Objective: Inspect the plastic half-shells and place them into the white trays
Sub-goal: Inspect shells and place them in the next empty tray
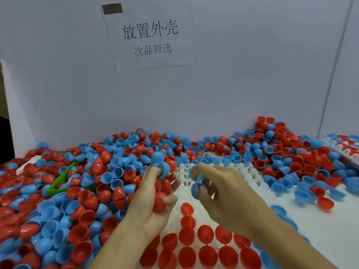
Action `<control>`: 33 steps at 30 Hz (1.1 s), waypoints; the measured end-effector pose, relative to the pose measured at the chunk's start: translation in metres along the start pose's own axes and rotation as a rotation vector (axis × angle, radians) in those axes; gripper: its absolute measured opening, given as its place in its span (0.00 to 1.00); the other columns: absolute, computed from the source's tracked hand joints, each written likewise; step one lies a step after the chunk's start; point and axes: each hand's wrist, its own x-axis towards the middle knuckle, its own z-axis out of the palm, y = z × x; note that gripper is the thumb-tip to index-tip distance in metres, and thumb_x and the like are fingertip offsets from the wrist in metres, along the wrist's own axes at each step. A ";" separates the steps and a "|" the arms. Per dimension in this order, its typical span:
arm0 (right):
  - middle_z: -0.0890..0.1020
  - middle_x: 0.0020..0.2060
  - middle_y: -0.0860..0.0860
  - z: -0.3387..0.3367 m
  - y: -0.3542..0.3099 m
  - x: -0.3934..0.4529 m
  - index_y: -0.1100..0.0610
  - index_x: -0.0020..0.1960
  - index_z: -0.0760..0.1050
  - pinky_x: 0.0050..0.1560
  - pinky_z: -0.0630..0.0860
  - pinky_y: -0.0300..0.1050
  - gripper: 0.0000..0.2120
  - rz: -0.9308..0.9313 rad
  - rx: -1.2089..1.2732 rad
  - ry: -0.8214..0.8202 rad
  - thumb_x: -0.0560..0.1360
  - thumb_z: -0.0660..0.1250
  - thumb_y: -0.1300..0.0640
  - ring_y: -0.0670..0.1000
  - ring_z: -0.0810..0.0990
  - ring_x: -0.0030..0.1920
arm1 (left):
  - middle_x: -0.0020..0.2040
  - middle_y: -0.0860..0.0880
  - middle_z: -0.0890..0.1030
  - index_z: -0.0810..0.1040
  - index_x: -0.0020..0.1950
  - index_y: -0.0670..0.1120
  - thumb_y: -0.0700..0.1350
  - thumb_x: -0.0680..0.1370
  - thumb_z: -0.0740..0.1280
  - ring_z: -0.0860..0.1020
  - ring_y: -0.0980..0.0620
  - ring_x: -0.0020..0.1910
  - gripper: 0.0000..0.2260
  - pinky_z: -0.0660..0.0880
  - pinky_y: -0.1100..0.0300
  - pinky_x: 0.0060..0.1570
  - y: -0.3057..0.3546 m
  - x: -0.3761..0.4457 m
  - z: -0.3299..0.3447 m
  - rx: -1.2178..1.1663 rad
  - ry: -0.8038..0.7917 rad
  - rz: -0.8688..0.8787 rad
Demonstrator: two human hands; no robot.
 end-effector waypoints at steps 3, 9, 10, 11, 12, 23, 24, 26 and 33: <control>0.80 0.36 0.42 -0.006 0.016 0.002 0.49 0.54 0.77 0.39 0.79 0.33 0.08 0.123 0.087 -0.018 0.78 0.67 0.60 0.41 0.81 0.36 | 0.41 0.44 0.79 0.75 0.63 0.45 0.44 0.66 0.72 0.81 0.53 0.35 0.25 0.64 0.68 0.16 0.001 0.002 -0.002 0.011 0.027 0.034; 0.82 0.35 0.44 -0.036 0.053 0.007 0.46 0.47 0.80 0.39 0.80 0.38 0.02 0.278 0.103 -0.085 0.76 0.72 0.52 0.41 0.81 0.31 | 0.41 0.45 0.79 0.72 0.71 0.42 0.45 0.65 0.71 0.80 0.52 0.35 0.34 0.63 0.68 0.16 0.000 0.005 -0.004 0.062 0.042 0.079; 0.82 0.35 0.44 -0.042 0.059 0.006 0.45 0.45 0.80 0.40 0.79 0.37 0.02 0.288 0.071 -0.094 0.75 0.72 0.51 0.40 0.80 0.34 | 0.41 0.44 0.79 0.72 0.71 0.42 0.45 0.65 0.71 0.80 0.52 0.34 0.34 0.64 0.67 0.16 0.000 0.005 -0.004 0.069 0.041 0.082; 0.81 0.35 0.44 -0.046 0.064 0.006 0.44 0.44 0.81 0.39 0.77 0.35 0.02 0.297 0.041 -0.114 0.75 0.73 0.49 0.38 0.78 0.36 | 0.41 0.44 0.78 0.72 0.71 0.42 0.45 0.66 0.71 0.80 0.52 0.34 0.33 0.64 0.67 0.16 0.000 0.005 -0.003 0.076 0.042 0.083; 0.80 0.34 0.44 -0.050 0.068 0.005 0.44 0.42 0.81 0.37 0.75 0.33 0.03 0.309 0.024 -0.145 0.74 0.73 0.48 0.37 0.77 0.36 | 0.41 0.44 0.78 0.72 0.71 0.42 0.45 0.67 0.71 0.79 0.52 0.33 0.32 0.63 0.67 0.16 0.000 0.005 -0.004 0.082 0.045 0.084; 0.82 0.38 0.44 -0.044 0.057 -0.002 0.47 0.45 0.83 0.37 0.78 0.38 0.05 0.327 -0.135 -0.535 0.73 0.74 0.47 0.45 0.79 0.38 | 0.43 0.44 0.77 0.79 0.54 0.50 0.41 0.79 0.65 0.76 0.51 0.36 0.07 0.63 0.67 0.17 0.001 0.008 -0.005 0.214 0.060 0.129; 0.82 0.39 0.44 -0.039 0.054 -0.003 0.48 0.47 0.83 0.40 0.80 0.40 0.05 0.336 -0.174 -0.576 0.73 0.74 0.48 0.46 0.80 0.39 | 0.44 0.44 0.77 0.79 0.53 0.50 0.41 0.79 0.65 0.76 0.51 0.36 0.07 0.63 0.67 0.17 0.001 0.008 -0.005 0.215 0.061 0.131; 0.80 0.41 0.42 -0.029 0.048 -0.004 0.49 0.49 0.83 0.40 0.79 0.38 0.06 0.346 -0.238 -0.633 0.73 0.75 0.51 0.46 0.80 0.40 | 0.43 0.44 0.78 0.79 0.53 0.50 0.41 0.79 0.65 0.76 0.51 0.35 0.06 0.63 0.66 0.17 0.001 0.008 -0.005 0.212 0.053 0.134; 0.78 0.42 0.42 -0.031 0.044 -0.005 0.48 0.51 0.82 0.45 0.79 0.39 0.09 0.358 -0.270 -0.627 0.73 0.74 0.48 0.45 0.78 0.42 | 0.43 0.44 0.78 0.79 0.57 0.49 0.42 0.78 0.65 0.77 0.52 0.34 0.09 0.64 0.67 0.18 0.003 0.002 -0.005 0.198 0.004 0.126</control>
